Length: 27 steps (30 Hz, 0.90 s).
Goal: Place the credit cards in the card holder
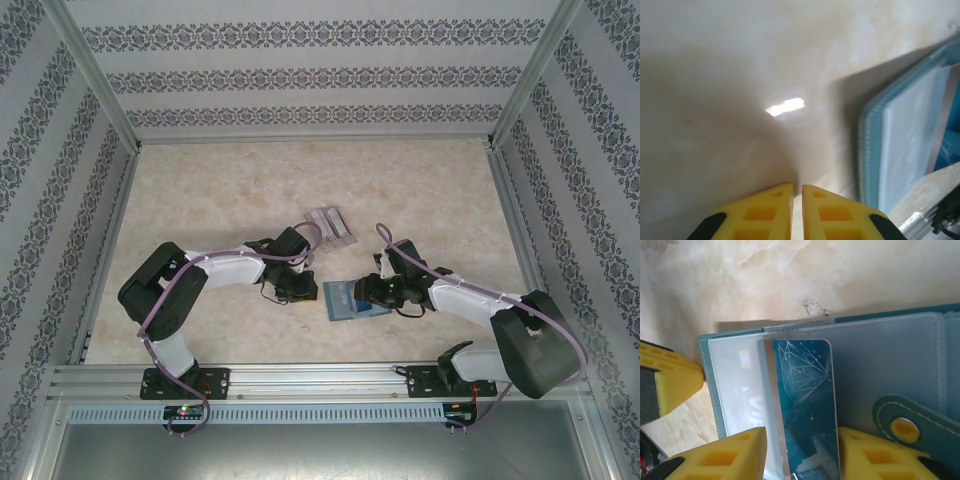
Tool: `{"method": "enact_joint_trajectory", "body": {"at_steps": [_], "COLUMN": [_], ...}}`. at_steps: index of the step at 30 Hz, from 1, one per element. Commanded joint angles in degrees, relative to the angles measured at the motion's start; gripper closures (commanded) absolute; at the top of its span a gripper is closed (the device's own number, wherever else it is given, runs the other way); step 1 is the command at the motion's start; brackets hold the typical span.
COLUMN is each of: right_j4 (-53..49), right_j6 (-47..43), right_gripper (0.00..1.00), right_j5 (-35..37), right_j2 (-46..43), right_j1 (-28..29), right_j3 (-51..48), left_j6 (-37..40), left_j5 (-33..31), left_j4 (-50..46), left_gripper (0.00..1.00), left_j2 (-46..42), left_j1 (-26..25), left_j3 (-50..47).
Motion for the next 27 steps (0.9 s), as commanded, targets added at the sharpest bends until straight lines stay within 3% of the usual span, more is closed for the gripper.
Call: {"method": "enact_joint_trajectory", "body": {"at_steps": [1, 13, 17, 19, 27], "right_j4": [-5.51, -12.06, -14.34, -16.48, -18.21], "right_j6": [-1.61, -4.44, -5.42, -6.15, -6.56], "right_gripper": [0.57, 0.49, 0.60, 0.60, 0.48], "right_j5": [4.31, 8.24, 10.12, 12.08, 14.03], "right_j2": [-1.34, -5.19, -5.57, -5.34, -8.87], "right_j1": [0.50, 0.50, 0.42, 0.42, -0.01], "right_j3": [0.86, 1.13, 1.47, 2.20, 2.45], "left_j6": [-1.14, -1.89, -2.65, -2.73, -2.90], "left_j5": [2.04, 1.90, 2.10, 2.17, 0.42], "left_j4": [2.86, 3.05, 4.17, 3.81, 0.03], "left_gripper": [0.86, 0.86, 0.86, 0.86, 0.86], "left_j2": [0.26, 0.45, 0.54, 1.04, 0.27], "left_j1": [-2.66, -4.74, -5.13, -5.40, -7.43], "left_j3": [-0.56, 0.73, 0.59, 1.12, 4.40]}}
